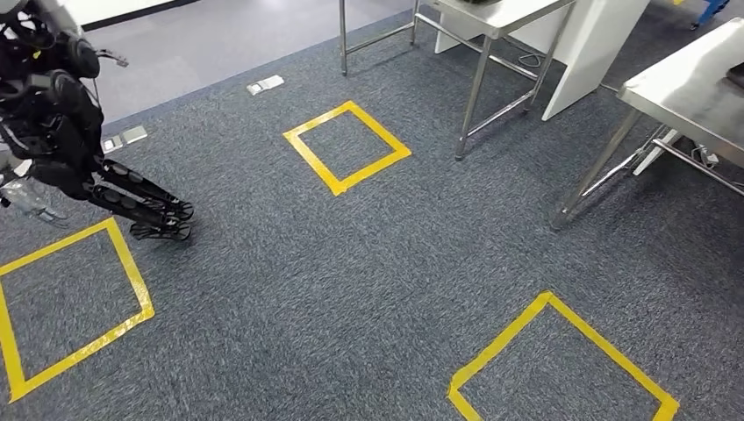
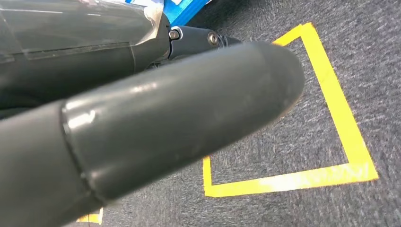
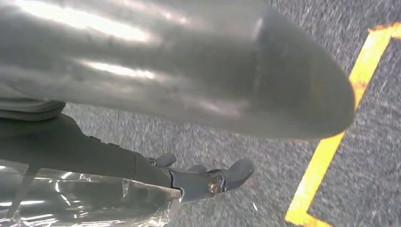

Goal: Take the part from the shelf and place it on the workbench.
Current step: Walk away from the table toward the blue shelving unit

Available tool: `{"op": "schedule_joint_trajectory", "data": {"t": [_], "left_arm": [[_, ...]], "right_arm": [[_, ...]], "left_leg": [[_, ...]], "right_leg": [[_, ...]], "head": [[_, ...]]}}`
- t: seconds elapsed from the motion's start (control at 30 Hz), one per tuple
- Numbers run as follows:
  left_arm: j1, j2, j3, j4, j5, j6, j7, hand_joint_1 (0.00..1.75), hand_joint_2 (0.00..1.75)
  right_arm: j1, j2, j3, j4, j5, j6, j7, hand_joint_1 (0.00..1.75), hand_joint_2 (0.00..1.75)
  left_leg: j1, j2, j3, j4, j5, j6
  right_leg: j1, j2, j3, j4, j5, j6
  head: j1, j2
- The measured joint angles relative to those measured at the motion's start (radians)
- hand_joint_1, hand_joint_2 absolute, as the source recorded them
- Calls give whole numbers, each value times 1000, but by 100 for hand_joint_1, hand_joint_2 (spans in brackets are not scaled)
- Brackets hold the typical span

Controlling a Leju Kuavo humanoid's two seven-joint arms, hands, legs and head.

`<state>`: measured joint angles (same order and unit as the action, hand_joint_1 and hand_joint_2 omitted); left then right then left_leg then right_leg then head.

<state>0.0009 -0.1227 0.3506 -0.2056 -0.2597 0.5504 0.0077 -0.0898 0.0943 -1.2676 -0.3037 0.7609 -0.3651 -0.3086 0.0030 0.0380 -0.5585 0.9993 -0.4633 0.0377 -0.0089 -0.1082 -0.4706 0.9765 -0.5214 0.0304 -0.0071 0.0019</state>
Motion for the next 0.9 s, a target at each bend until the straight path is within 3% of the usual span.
{"op": "schedule_joint_trajectory", "data": {"t": [0.07,0.1,0.13,0.2,0.23,0.27,0.33,0.4,0.47,0.53,0.57,0.63,0.7,0.73,0.77,0.83,0.9], "left_arm": [[0,0,1,0,0,1,1,0,131],[0,1,1,0,0,1,2,0,175],[-1,1,1,0,0,2,3,0,175],[-1,1,2,0,0,3,8,0,87],[-1,1,3,0,-1,2,11,0,44],[-1,1,4,0,-1,0,14,0,0],[0,1,5,0,-3,-4,15,0,0],[-1,1,6,0,-9,-5,13,0,0],[0,2,8,0,-16,-3,14,0,0],[2,4,10,0,-18,-3,19,0,0],[2,7,12,0,-19,-3,22,0,0],[1,10,15,0,-19,-3,25,0,0],[1,11,16,0,-23,0,25,0,0],[2,12,16,0,-27,3,27,0,0],[3,12,16,0,-32,7,29,0,0],[4,11,16,0,-40,15,32,0,0],[1,10,18,0,-43,22,33,0,0]], "right_arm": [[-1,1,1,0,0,0,0,0,0],[1,1,1,0,1,1,0,0,0],[4,1,1,0,1,2,0,0,0],[8,-1,1,0,5,5,2,0,0],[9,-1,1,0,8,6,3,0,0],[9,-2,2,0,13,8,4,0,0],[8,-2,6,0,20,10,5,0,0],[6,-2,9,1,23,11,8,0,0],[5,-1,11,1,25,11,13,0,0],[4,2,14,1,25,10,15,0,0],[4,4,15,1,26,9,15,0,0],[8,6,18,1,28,8,14,0,0],[11,7,19,1,34,8,11,0,0],[11,7,21,1,39,8,9,0,0],[11,7,23,1,45,8,8,0,0],[10,7,27,1,55,8,6,0,0],[9,6,33,1,69,11,3,0,0]], "left_leg": [[3,-19,4,-11,10,14],[4,-28,4,-14,12,18],[2,-40,3,-14,13,21],[-1,-67,2,-14,13,22],[-2,-81,3,-13,13,22],[-2,-96,5,-12,13,21],[-4,-121,6,-7,10,17],[-7,-140,3,-3,7,9],[-7,-155,-3,-1,8,-1],[-6,-131,-14,17,-3,-10],[-5,-106,-29,50,-25,-14],[-2,-61,-90,175,-93,-22],[3,-52,-148,288,-132,-28],[4,-49,-154,297,-126,-29],[5,-44,-135,261,-101,-28],[4,-13,-58,122,-44,-20],[-1,17,-3,24,-17,-9]], "right_leg": [[-1,41,-21,54,-35,0],[-4,68,-50,112,-64,-5],[-5,87,-85,182,-96,-10],[-6,101,-141,282,-125,-9],[-6,103,-144,277,-112,-2],[-6,108,-127,231,-82,8],[-10,141,-70,89,-12,21],[-9,168,-45,18,20,12],[-6,159,-42,17,23,-6],[-10,140,-36,14,27,-21],[-11,128,-35,12,28,-29],[-7,104,-36,11,27,-41],[-3,77,-39,11,25,-46],[-1,64,-41,11,24,-47],[0,53,-42,11,22,-47],[3,33,-36,11,18,-46],[8,16,-29,10,14,-39]], "head": [[2,0],[4,0],[5,0],[6,0],[6,0],[6,0],[6,0],[6,0],[5,0],[3,0],[1,0],[-3,0],[-4,0],[-4,0],[-4,0],[-4,0],[-2,0]]}}
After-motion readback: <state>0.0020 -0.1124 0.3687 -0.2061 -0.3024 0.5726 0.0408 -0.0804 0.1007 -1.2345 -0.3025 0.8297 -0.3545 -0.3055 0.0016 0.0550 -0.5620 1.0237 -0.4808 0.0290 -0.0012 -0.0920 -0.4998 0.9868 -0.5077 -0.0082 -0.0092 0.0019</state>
